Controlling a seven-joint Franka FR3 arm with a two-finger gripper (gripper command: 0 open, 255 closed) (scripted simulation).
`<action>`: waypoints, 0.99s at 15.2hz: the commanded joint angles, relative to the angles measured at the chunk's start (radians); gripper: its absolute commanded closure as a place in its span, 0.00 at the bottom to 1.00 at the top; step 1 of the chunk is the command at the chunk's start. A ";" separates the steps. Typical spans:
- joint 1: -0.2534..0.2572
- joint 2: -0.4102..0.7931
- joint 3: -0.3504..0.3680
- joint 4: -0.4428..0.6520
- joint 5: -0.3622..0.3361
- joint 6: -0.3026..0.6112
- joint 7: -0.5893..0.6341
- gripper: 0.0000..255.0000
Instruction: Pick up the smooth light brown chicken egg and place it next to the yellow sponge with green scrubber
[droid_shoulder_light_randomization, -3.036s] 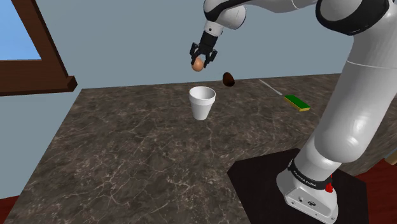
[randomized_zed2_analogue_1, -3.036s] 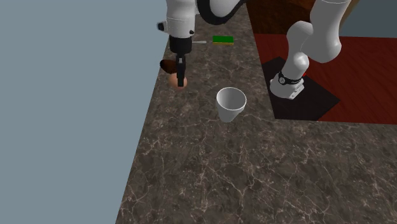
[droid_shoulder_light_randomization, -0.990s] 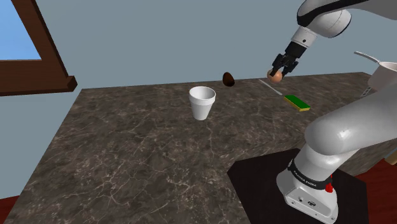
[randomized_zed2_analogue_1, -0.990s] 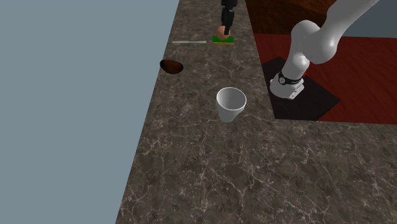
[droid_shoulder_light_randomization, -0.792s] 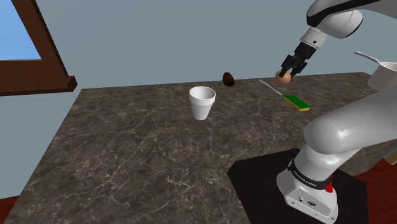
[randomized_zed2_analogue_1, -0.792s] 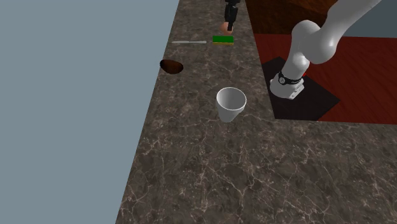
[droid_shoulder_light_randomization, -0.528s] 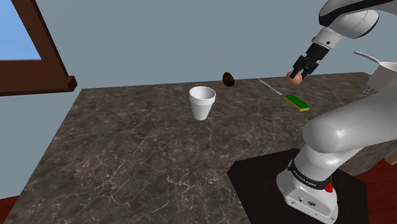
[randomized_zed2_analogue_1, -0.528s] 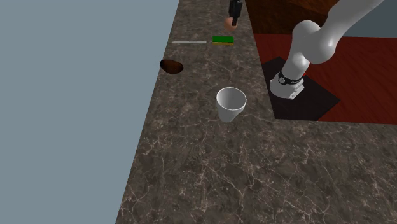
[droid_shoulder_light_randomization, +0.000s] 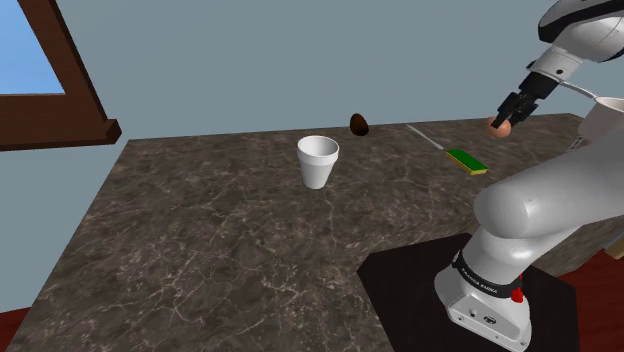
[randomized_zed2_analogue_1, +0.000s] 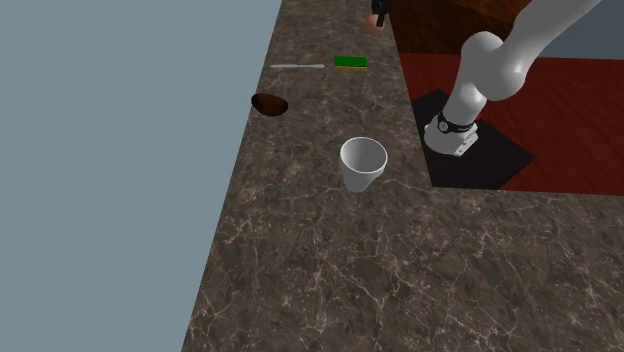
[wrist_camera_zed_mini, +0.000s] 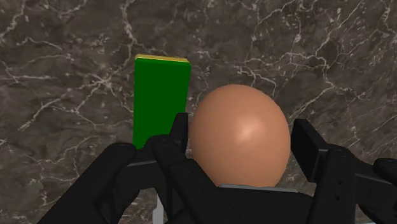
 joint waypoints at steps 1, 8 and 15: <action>-0.003 0.029 -0.049 0.032 -0.005 -0.011 -0.057 1.00; 0.018 0.176 -0.253 0.189 0.023 -0.065 -0.278 1.00; 0.038 0.251 -0.330 0.162 0.064 0.002 -0.360 1.00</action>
